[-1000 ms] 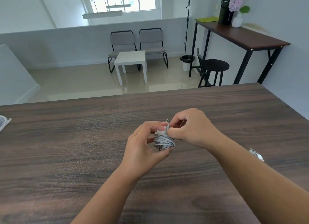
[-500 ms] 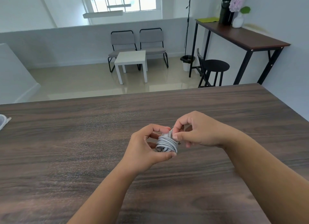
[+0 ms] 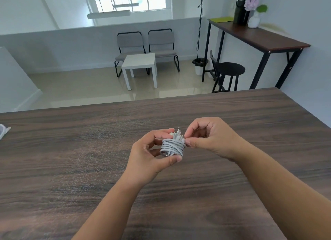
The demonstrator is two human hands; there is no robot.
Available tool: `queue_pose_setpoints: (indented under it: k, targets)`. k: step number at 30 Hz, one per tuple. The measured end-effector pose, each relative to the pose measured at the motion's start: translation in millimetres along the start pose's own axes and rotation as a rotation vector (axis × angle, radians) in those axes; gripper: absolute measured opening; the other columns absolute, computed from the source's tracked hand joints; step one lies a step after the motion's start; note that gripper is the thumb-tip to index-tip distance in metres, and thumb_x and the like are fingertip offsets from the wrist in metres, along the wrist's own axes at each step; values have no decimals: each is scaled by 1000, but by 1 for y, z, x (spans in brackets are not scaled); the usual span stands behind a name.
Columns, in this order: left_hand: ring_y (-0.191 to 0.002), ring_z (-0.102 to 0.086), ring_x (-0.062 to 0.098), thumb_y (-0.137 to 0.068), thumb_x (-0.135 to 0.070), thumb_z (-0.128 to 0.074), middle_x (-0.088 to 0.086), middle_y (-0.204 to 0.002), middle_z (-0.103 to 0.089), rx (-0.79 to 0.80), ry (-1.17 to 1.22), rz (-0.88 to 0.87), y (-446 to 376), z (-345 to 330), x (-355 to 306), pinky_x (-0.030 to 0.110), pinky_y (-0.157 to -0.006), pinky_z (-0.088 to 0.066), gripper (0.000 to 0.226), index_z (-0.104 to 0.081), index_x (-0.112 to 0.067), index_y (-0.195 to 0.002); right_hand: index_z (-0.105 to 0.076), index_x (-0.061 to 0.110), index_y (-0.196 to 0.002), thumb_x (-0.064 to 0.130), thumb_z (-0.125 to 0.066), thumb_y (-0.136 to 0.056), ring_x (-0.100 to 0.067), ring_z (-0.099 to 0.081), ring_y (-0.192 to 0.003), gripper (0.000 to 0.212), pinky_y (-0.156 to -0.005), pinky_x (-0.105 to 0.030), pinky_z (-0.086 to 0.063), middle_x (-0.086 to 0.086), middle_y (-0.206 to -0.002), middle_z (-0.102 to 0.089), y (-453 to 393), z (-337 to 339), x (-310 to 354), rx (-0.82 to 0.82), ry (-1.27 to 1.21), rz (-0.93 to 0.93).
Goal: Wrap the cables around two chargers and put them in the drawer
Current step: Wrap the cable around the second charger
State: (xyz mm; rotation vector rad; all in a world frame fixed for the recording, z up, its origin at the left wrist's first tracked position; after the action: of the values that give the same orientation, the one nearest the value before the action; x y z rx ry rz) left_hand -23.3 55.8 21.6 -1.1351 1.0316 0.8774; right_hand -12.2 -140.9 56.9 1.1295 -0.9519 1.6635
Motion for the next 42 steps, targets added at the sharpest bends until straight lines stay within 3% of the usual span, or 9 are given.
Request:
queue_pose_setpoints:
  k: [5, 9, 14, 18, 24, 29, 32, 38, 42]
  targets:
    - [-102, -69, 19, -60, -7, -92, -6, -122, -69, -17, -52, -54, -1, -4, -1, 31, -80, -59, 49, -66, -25, -98, -70, 9, -81, 1, -77, -75, -20, -65, -68, 13, -67, -41, -56, -6, -76, -72, 3, -7, 2, -154, 5, 72]
    - [-104, -69, 24, -58, -16, -92, -4, -120, -69, -15, 11, -19, 0, -5, 2, 38, -79, -60, 52, -64, -28, -99, -70, 13, -90, 6, -79, -74, -21, -65, -74, 19, -75, -43, -56, -13, -85, -72, 3, -6, -2, -71, -40, -22]
    - [-99, -70, 22, -53, -19, -89, 4, -111, -73, -107, 310, 83, 0, -10, 5, 33, -78, -59, 52, -66, -19, -99, -70, 2, -91, -1, -75, -76, -19, -64, -72, 16, -70, -30, -56, -21, -87, -71, 4, -6, -9, -121, -207, -8]
    - [-87, -70, 18, -52, -13, -89, 5, -100, -73, -145, 561, 189, -3, -13, 8, 28, -69, -59, 52, -67, -20, -99, -71, -2, -90, -3, -75, -75, -21, -67, -81, 17, -80, -32, -56, -19, -90, -73, 7, -15, -12, -147, -248, 38]
    - [-88, -71, 16, -74, -7, -67, 8, -108, -73, -105, 706, 313, -4, -19, 7, 23, -68, -58, 51, -59, -13, -124, -61, 6, -72, -3, -66, -72, -22, -61, -66, 10, -60, -26, -52, -10, -71, -67, 0, -18, -18, -244, -392, 8]
    - [-92, -71, 16, -75, -13, -74, 11, -116, -71, -107, 754, 363, -7, -22, 6, 23, -71, -58, 57, -58, -11, -130, -59, 9, -89, 13, -58, -88, -17, -63, -74, 4, -76, -35, -49, -8, -76, -65, 1, -24, -26, -273, -730, -31]
    - [-92, -72, 18, -71, -18, -84, 11, -113, -72, -133, 755, 369, -7, -21, 7, 23, -71, -59, 62, -60, -7, -127, -59, 9, -97, 17, -54, -88, -17, -65, -73, 13, -73, -34, -52, -7, -72, -61, 1, -25, -25, -270, -764, -46]
    - [-99, -67, 31, -75, -24, -73, 14, -107, -72, -151, 775, 405, -6, -27, 7, 24, -73, -59, 59, -58, 6, -123, -53, 13, -90, 12, -35, -102, -15, -43, -56, 22, -67, -29, -48, 0, -61, -36, -1, -31, -18, -283, -966, -74]
    - [-88, -70, 25, -75, -25, -75, 11, -102, -71, -179, 771, 395, -5, -26, 3, 22, -68, -60, 55, -59, -2, -122, -53, 11, -89, 10, -42, -99, -9, -35, -53, 15, -59, -20, -39, 4, -58, -36, 5, -35, -8, -233, -754, -11]
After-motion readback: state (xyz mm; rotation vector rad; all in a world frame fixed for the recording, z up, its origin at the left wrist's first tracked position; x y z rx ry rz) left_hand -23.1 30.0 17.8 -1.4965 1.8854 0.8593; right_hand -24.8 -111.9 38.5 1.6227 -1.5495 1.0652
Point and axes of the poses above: each hand's wrist, its own y-axis away from the middle knuckle, its own z-axis out of the back of the hand, x = y × z, the point moved 3 cm from there along -y, towards the middle knuckle
